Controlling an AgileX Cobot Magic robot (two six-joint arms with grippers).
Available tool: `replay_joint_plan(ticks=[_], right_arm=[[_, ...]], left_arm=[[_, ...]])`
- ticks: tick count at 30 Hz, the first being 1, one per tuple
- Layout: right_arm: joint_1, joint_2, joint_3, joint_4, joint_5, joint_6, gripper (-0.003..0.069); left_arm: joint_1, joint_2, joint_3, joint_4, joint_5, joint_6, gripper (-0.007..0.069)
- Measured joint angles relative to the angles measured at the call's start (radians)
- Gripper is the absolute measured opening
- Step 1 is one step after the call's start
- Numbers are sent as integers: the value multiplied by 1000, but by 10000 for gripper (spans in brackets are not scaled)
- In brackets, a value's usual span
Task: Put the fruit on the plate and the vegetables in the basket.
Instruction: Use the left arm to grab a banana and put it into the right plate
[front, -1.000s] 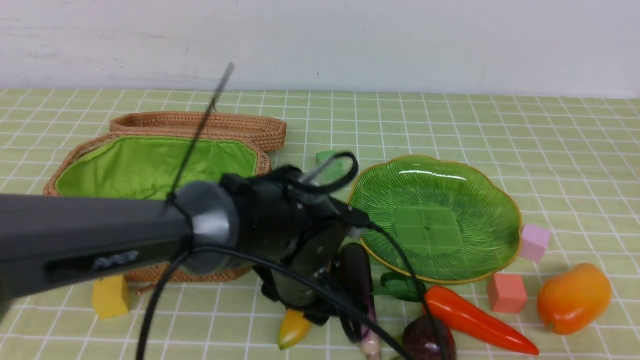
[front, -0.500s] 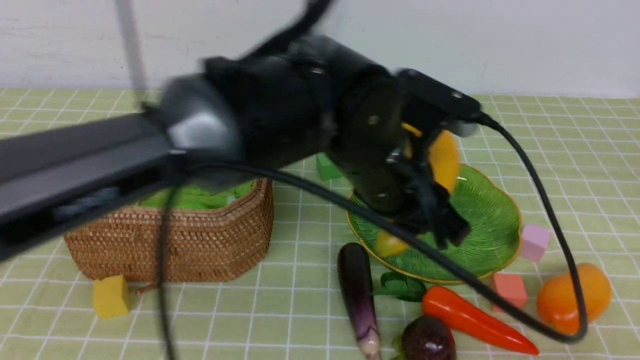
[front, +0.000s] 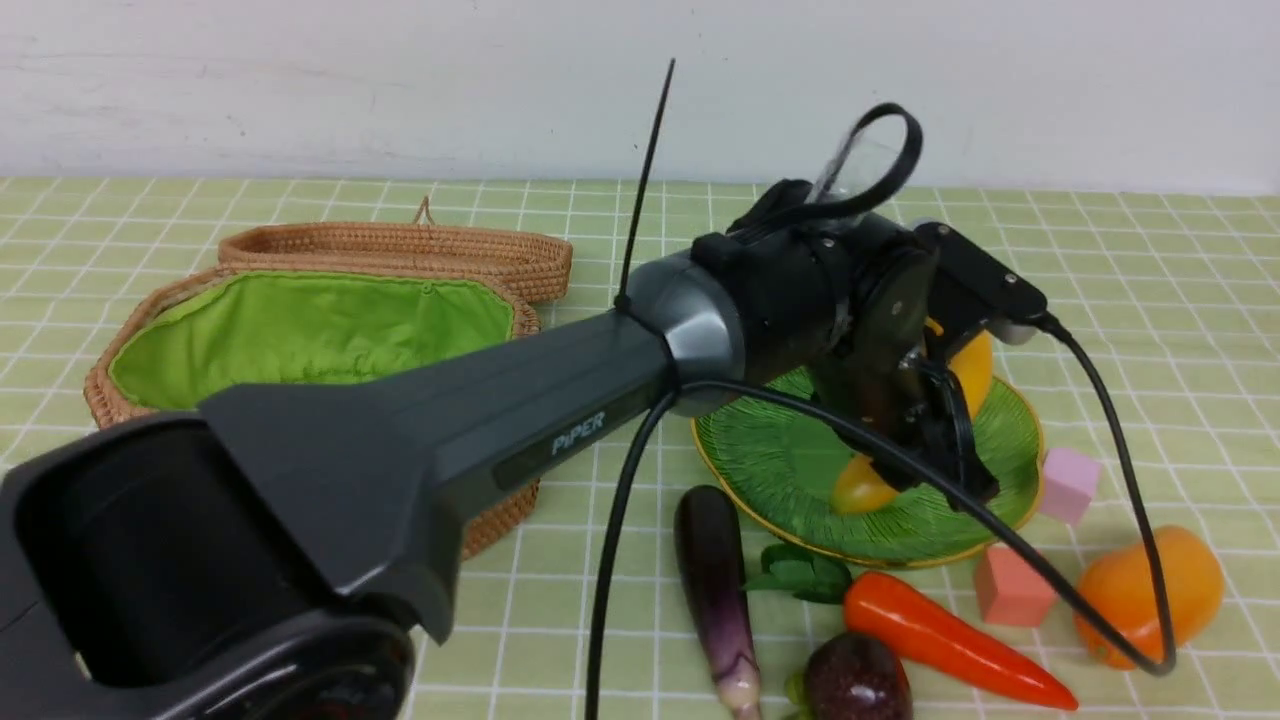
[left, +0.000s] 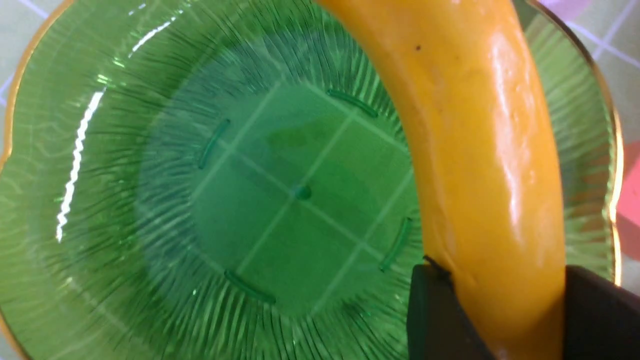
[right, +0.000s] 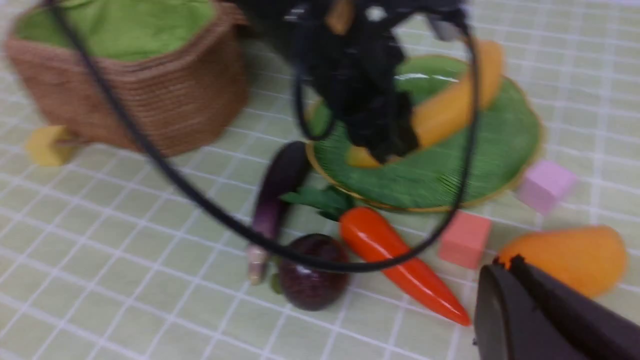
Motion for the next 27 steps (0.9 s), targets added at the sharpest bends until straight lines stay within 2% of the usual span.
replay_joint_plan(ticks=[7,15,18,19,20,22,25,27], right_arm=[[0,0,0,-41,21,45,0],[0,0,0,-24,23,16,3],[0,0,0,-5,23,-4,3],[0,0,0,6,26,-22,3],[0,0,0,9,27,-28,3],[0,0,0,10,27,-37,5],[0,0,0,13,27,-44,6],[0,0,0,14,27,-46,6]], left_arm=[[8,23,-3,50,-9,-8,288],[9,37,-3,95,-26,-10,295],[9,40,-3,96,-28,-10,365],[9,39,-3,97,-33,-10,449],[9,37,-3,98,-35,-10,480],[9,35,-5,98,-38,-21,592],[9,28,-5,98,-37,-44,652],[9,13,-5,98,-22,-62,661]])
